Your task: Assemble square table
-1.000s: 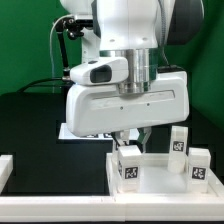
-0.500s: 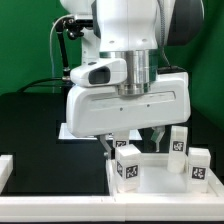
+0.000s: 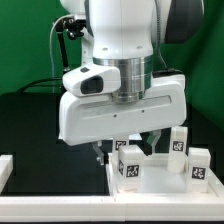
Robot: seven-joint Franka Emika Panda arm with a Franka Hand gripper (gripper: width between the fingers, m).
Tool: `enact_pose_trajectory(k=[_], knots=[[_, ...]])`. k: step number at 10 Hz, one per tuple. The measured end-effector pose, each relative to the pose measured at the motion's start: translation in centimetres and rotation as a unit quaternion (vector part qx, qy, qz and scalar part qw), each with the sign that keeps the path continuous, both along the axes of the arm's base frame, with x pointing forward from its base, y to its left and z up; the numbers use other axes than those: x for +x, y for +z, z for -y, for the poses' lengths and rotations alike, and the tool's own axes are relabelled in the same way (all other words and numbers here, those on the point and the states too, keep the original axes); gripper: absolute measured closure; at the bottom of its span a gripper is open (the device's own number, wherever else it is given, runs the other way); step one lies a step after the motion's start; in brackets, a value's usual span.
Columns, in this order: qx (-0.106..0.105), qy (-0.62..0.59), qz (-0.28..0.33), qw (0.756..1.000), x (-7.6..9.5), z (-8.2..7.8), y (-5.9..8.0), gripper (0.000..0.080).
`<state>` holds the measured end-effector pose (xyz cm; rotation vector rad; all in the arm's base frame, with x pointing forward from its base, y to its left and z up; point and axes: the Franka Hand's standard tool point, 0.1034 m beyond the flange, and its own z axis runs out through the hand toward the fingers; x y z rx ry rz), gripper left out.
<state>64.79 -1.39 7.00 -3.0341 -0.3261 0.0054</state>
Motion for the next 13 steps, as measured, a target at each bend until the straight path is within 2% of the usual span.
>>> enact_pose_trajectory(k=[3,4,5,6,7,8,9,10,11,13], knots=[[0.0,-0.011,-0.004,1.0,0.0,0.0,-0.3,0.0151],[0.0,-0.024,-0.006,1.0,0.0,-0.1,-0.3,0.0259],[0.0,-0.026,-0.006,1.0,0.0,-0.1,-0.3,0.0259],[0.001,-0.05,-0.008,0.999,0.0,-0.1,-0.3,0.044],[0.001,-0.095,-0.012,0.995,-0.1,-0.2,-0.4,0.0575],[0.001,-0.125,-0.016,0.992,-0.1,-0.2,-0.4,0.0575],[0.0,-0.151,-0.02,0.988,-0.2,-0.2,-0.5,0.0737],[0.0,-0.189,-0.027,0.982,-0.4,-0.3,-0.5,0.0779],[0.001,-0.237,-0.035,0.971,-0.5,-0.4,-0.6,0.0779],[0.035,-0.433,-0.069,0.898,-1.0,-1.0,-1.1,0.0798]])
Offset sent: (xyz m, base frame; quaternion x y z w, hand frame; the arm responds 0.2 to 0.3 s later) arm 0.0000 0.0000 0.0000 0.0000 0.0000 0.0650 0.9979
